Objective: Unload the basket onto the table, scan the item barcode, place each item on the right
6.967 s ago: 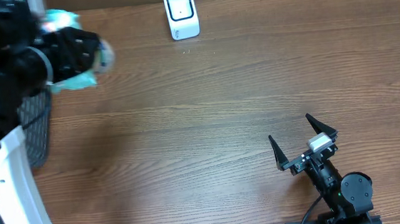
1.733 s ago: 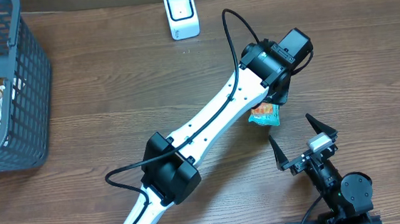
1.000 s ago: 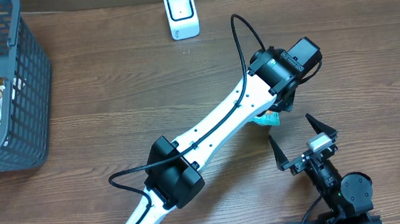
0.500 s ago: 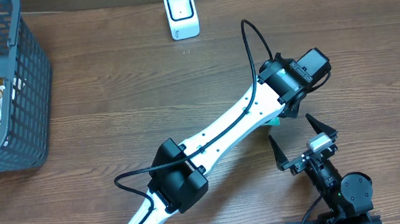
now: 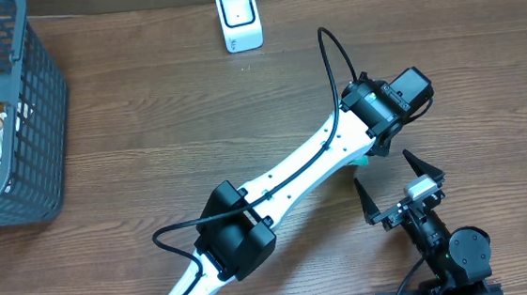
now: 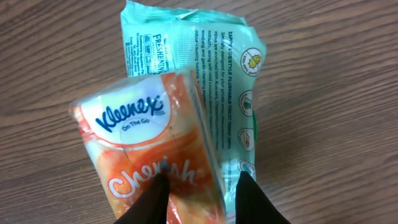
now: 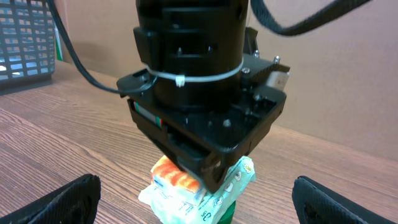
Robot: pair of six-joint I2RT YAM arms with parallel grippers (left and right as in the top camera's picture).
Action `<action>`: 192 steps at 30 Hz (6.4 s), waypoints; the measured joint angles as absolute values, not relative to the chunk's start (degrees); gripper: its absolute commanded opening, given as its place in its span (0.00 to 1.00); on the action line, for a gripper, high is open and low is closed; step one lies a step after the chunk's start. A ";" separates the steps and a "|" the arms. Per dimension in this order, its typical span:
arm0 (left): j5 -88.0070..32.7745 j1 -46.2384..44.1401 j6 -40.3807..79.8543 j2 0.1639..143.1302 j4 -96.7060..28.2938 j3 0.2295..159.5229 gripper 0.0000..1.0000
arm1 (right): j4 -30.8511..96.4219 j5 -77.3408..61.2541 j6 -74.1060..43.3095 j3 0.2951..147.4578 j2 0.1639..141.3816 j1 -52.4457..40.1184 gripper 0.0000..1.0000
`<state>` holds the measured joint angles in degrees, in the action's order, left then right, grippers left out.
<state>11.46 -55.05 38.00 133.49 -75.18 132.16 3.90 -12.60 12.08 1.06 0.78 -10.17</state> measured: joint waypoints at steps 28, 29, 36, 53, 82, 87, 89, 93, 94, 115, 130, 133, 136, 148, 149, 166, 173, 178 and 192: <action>12.05 -55.05 39.03 133.49 -75.02 131.57 0.25 | 3.90 -12.58 12.08 1.06 0.80 -10.15 1.00; 12.08 -55.05 39.03 133.49 -75.00 131.50 0.22 | 3.90 -12.58 12.08 1.06 0.80 -10.15 1.00; 12.27 -55.05 39.03 133.49 -74.94 131.15 0.10 | 3.92 -12.58 12.05 1.06 0.80 -10.15 1.00; 11.25 -53.19 39.00 132.94 -75.00 131.11 0.04 | 3.90 -12.60 12.08 1.06 0.80 -10.15 1.00; 7.97 -47.20 33.74 130.50 -77.08 131.11 0.47 | 3.90 -12.60 12.08 1.06 0.78 -10.17 1.00; 2.96 -47.20 28.36 130.50 -75.09 131.11 0.83 | 3.90 -12.60 12.05 1.06 0.80 -10.15 1.00; 1.50 -47.20 27.14 130.50 -74.98 131.11 0.88 | 3.90 -12.60 12.08 1.06 0.80 -10.15 1.00; -0.93 -47.20 25.45 130.50 -74.50 131.11 0.94 | 3.88 -12.60 12.10 1.06 0.80 -10.15 1.00; -1.69 -47.20 24.80 130.50 -74.02 131.11 0.95 | 3.90 -12.60 12.08 1.06 0.78 -10.15 1.00; -4.97 -47.27 17.93 136.27 -67.81 131.11 0.88 | 3.90 -12.58 12.10 1.06 0.80 -10.15 1.00; -5.37 -47.24 17.41 138.04 -68.01 132.00 0.37 | 3.90 -12.60 12.08 1.08 0.80 -10.15 1.00; -5.37 -47.24 17.39 138.04 -69.14 133.82 0.36 | 3.90 -12.58 12.08 1.06 0.78 -10.15 1.00; -5.37 -47.24 17.37 138.04 -70.04 136.11 0.37 | 3.90 -12.60 12.08 1.06 0.80 -10.15 1.00; 1.93 -43.53 20.86 138.04 -82.21 144.27 0.38 | 3.86 -12.58 12.10 1.06 0.78 -10.15 1.00; 3.16 -42.59 21.50 138.04 -83.70 144.27 0.38 | 3.90 -12.58 12.05 1.06 0.78 -10.15 1.00; 11.66 -30.37 27.11 138.04 -87.79 134.96 0.35 | 3.90 -12.58 12.05 1.06 0.78 -10.15 1.00; 11.66 -30.63 27.14 138.10 -81.32 124.99 0.36 | 3.88 -12.58 12.08 1.06 0.78 -10.17 1.00; 11.64 -30.96 27.14 138.21 -78.52 119.17 0.36 | 3.90 -12.58 12.08 1.06 0.80 -10.15 1.00; 11.64 -35.68 26.96 138.37 -80.34 116.49 0.43 | 3.90 -12.60 12.08 1.08 0.78 -10.15 1.00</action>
<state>11.64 -35.68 26.96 138.37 -80.34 116.49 3.90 -12.60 12.08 1.08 0.78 -10.15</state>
